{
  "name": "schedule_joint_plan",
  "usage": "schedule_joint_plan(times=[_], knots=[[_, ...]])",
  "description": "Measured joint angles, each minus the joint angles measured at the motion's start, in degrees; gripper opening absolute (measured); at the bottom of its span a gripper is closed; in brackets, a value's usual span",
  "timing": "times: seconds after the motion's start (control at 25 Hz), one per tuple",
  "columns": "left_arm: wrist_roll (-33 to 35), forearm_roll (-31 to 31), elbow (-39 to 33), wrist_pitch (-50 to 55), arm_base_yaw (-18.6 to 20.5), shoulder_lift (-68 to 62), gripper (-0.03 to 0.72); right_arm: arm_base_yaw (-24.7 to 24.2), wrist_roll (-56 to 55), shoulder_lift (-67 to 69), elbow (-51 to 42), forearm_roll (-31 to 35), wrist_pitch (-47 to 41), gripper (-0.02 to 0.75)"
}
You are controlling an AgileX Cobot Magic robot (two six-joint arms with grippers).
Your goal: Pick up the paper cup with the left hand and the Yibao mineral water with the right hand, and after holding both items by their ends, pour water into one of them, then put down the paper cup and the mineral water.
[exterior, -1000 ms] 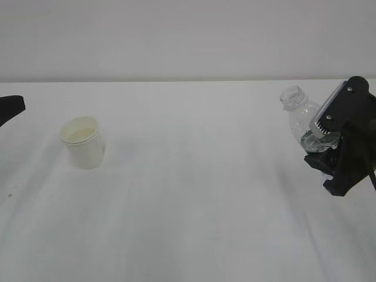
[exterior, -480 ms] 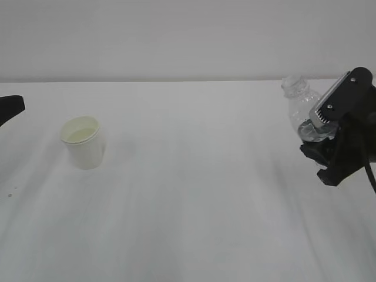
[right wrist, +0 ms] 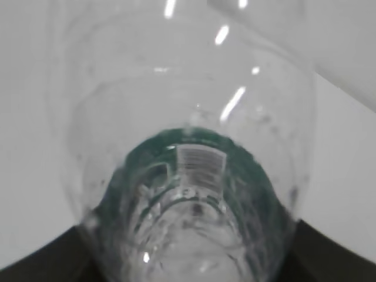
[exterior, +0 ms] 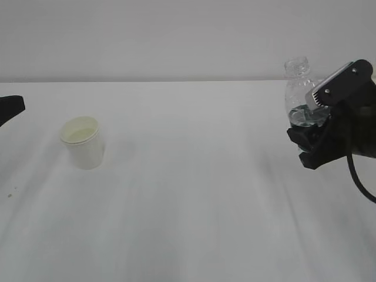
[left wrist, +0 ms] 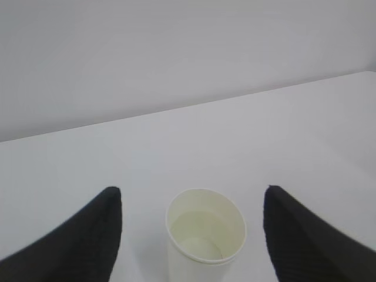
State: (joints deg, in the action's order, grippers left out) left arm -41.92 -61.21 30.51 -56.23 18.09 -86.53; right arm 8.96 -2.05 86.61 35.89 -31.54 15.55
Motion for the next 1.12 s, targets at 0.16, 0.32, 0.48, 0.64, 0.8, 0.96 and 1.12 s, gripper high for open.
schedule_joint_plan(times=[0.16, 0.32, 0.48, 0.64, 0.8, 0.96, 1.12], knots=[[0.00, -0.10, 0.00, 0.00, 0.00, 0.00, 0.539, 0.00, 2.05, 2.40, -0.87, 3.40, 4.00, 0.426], [0.00, -0.10, 0.00, 0.00, 0.00, 0.00, 0.539, 0.00, 3.97, 3.35, -2.06, 6.88, 7.37, 0.426], [0.00, -0.10, 0.00, 0.00, 0.00, 0.00, 0.538, 0.00, 7.19, 3.35, -3.05, 13.19, 11.89, 0.426], [0.00, -0.10, 0.00, 0.00, 0.00, 0.00, 0.538, 0.00, 9.83, 3.35, -3.54, 18.78, 15.90, 0.426], [0.00, -0.10, 0.00, 0.00, 0.00, 0.00, 0.538, 0.00, 11.24, 3.35, -5.46, 24.24, 21.33, 0.426], [0.00, -0.10, 0.00, 0.00, 0.00, 0.00, 0.538, 0.00, 12.38, 3.35, -7.97, 27.93, 24.81, 0.426], [0.00, -0.10, 0.00, 0.00, 0.00, 0.00, 0.538, 0.00, 12.67, 4.83, -9.53, 30.65, 29.35, 0.426]])
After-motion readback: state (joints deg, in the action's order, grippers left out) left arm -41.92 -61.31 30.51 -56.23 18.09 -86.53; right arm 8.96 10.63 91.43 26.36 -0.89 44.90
